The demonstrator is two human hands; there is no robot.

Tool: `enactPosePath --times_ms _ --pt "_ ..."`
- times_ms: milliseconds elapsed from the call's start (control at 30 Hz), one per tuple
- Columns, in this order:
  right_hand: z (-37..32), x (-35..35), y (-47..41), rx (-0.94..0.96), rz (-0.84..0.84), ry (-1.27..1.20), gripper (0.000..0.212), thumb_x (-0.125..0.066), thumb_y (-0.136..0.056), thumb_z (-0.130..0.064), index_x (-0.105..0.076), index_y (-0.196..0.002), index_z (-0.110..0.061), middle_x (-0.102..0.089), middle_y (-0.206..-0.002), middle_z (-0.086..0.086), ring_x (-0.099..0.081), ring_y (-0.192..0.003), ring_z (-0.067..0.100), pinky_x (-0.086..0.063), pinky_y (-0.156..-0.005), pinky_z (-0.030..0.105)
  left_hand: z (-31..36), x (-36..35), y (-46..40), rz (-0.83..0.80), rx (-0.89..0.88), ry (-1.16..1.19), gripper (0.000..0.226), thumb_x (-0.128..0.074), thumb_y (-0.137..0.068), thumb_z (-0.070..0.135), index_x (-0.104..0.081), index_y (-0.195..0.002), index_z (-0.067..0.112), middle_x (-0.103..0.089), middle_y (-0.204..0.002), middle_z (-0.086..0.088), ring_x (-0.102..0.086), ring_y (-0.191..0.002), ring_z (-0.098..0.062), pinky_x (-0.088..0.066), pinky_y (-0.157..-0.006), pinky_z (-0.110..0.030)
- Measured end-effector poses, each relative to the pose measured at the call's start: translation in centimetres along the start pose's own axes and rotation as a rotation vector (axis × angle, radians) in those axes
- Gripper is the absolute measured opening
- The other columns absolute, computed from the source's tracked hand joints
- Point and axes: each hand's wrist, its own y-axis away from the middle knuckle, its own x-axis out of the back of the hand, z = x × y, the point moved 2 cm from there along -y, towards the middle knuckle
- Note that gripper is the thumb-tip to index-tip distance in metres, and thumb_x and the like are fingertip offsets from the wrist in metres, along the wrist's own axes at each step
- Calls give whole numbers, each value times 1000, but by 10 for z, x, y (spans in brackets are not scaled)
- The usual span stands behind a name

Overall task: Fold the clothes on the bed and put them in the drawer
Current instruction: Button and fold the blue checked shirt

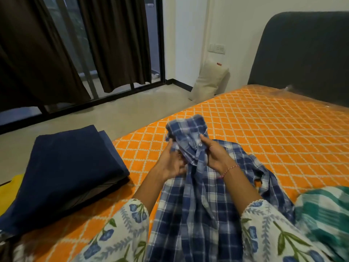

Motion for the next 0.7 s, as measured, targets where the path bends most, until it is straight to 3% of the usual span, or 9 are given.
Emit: enactPosePath --times_ms 133,233,333,433,500,567,600,667,700 --pt "4 23 -23 3 181 197 17 -49 -99 -23 -60 -97 -11 -67 -76 2 -61 -78 21 -50 -79 43 27 -9 -30 277 -263 -156 4 -55 -95 11 -55 -98 12 -61 -84 -10 -56 -67 -21 -44 -56 -31" --pt "10 39 -43 -55 244 172 17 -46 -99 -14 -51 -83 -11 -53 -64 4 -54 -61 20 -50 -64 38 40 2 -49 411 -484 -563 7 -55 -92 0 -54 -94 6 -57 -79 -8 -56 -72 -25 -45 -65 -37" --pt "3 41 -53 -20 218 78 19 -48 -97 -13 -59 -83 -9 -66 -65 4 -63 -54 17 -54 -52 30 54 -5 -57 308 -584 -600 22 -51 -97 10 -55 -119 7 -60 -107 -11 -59 -101 -31 -50 -83 -44" --pt "12 52 -72 -24 207 9 30 -52 -96 -21 -63 -116 -2 -68 -100 13 -66 -84 27 -55 -81 45 54 -15 -69 221 -423 -697 46 -35 -101 41 -51 -133 12 -48 -138 -9 -46 -127 -27 -37 -96 -40" --pt "34 67 -76 -129 299 69 44 -53 -95 -32 -54 -131 -6 -60 -109 13 -58 -100 29 -45 -98 53 34 -5 -80 308 -227 -622 51 -27 -103 41 -54 -128 6 -41 -144 -16 -50 -124 -25 -41 -89 -35" --pt "53 80 -72 -222 362 52 36 -51 -96 -41 -55 -118 -13 -57 -102 13 -56 -98 27 -48 -93 49 10 10 -89 393 -122 -504 36 -36 -103 21 -54 -120 -6 -39 -143 -29 -61 -112 -21 -50 -83 -34" --pt "58 84 -72 -221 367 7 32 -51 -96 -41 -57 -111 -14 -62 -95 14 -62 -91 26 -53 -79 45 0 17 -96 427 -90 -509 34 -43 -101 13 -49 -125 -10 -37 -142 -32 -58 -117 -28 -48 -91 -41" --pt "65 89 -79 -197 352 -16 32 -60 -92 -34 -63 -112 -9 -69 -96 17 -69 -83 31 -57 -63 41 -10 27 -108 467 -34 -508 53 -60 -92 12 -40 -136 -8 -38 -142 -30 -46 -125 -42 -39 -101 -52" --pt "66 88 -82 -175 359 29 36 -66 -88 -26 -61 -118 -6 -69 -104 19 -69 -87 34 -57 -64 42 -12 32 -117 463 -10 -467 60 -67 -88 14 -40 -137 -7 -43 -141 -26 -49 -124 -41 -42 -101 -53"
